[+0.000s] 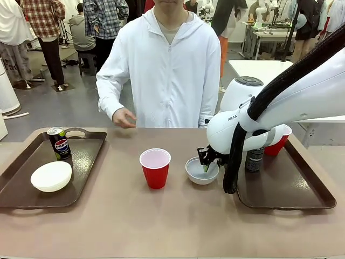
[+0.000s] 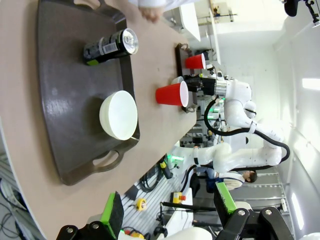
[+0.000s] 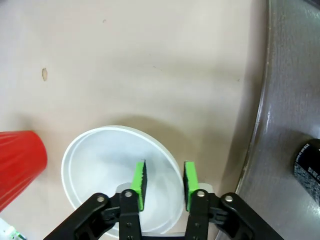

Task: Prepare tableware on both trays.
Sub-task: Pick up a Picnic Bowl from the table and place it on a Handle tray.

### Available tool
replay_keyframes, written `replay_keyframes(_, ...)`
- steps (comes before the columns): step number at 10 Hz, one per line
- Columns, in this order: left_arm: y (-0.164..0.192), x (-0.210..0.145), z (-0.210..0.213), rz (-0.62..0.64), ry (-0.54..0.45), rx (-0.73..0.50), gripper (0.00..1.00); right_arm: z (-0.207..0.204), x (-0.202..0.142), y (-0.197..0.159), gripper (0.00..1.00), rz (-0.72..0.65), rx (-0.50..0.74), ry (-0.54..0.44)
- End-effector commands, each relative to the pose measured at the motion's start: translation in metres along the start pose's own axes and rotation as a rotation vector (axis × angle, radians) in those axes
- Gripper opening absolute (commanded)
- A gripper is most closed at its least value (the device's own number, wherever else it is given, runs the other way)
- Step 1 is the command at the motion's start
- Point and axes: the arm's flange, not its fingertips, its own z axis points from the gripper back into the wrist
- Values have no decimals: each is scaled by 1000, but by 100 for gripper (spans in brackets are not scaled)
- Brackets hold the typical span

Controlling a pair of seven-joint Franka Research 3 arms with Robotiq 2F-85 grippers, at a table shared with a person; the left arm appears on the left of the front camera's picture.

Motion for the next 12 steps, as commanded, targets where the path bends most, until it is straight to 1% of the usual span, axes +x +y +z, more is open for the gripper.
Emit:
replay_keyframes(1,-2,-2,1,3,-5,3,96,-2,2,1,3,13,-5,-12)
replay_keyframes(2,-2,-2,1,3,-5,3,96,-2,3,1,0,12,-8,-14)
replay_keyframes(3,-2,-2,1,3,-5,3,96,2,2,-1,0,19,-28,-16)
replay_keyframes(4,-2,-2,1,3,-5,3,96,17,0,-2,0,28,-47,-19)
replay_keyframes(5,-2,-2,1,3,-5,3,96,38,-6,-5,0,37,-68,4)
replay_keyframes(6,-2,-2,1,3,-5,3,96,62,-13,-12,0,33,-55,32)
replay_keyframes(8,-2,-2,1,3,-5,3,96,115,-40,-18,0,46,-50,81)
replay_keyframes(9,-2,-2,1,3,-5,3,96,143,-56,-22,0,51,-21,83)
replay_keyframes(10,-2,-2,1,3,-5,3,96,161,-70,-27,0,36,2,86)
replay_keyframes(12,-2,-2,1,3,-5,3,96,176,-96,-42,0,15,48,93)
